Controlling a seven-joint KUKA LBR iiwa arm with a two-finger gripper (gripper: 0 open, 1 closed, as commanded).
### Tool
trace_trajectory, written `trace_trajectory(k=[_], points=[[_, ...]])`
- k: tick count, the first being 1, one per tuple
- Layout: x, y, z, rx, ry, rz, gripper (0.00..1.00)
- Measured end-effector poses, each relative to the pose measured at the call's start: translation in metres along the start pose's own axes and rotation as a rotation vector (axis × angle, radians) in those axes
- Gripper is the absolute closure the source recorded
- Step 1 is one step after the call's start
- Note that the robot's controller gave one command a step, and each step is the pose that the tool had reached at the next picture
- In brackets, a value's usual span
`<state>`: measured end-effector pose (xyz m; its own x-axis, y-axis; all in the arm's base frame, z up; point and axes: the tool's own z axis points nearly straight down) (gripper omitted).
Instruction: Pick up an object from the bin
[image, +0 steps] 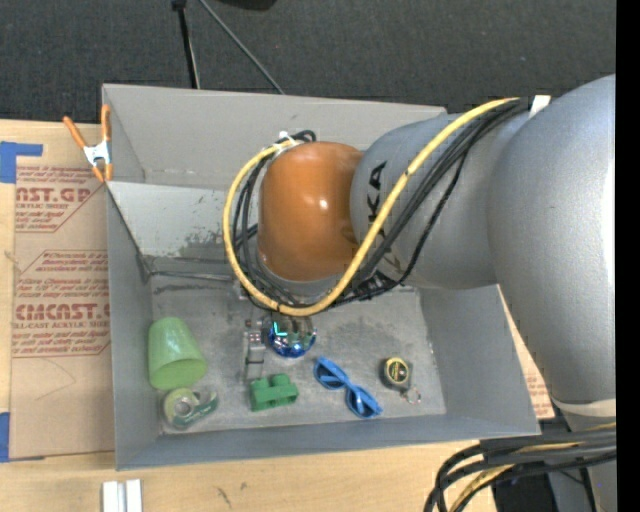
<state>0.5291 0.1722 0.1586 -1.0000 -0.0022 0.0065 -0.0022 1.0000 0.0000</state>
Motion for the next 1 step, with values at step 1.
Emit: trace_trajectory(k=[1], points=[[0.0454,-0.0163,0.0869,0.0,-0.01,-0.167,0.0]])
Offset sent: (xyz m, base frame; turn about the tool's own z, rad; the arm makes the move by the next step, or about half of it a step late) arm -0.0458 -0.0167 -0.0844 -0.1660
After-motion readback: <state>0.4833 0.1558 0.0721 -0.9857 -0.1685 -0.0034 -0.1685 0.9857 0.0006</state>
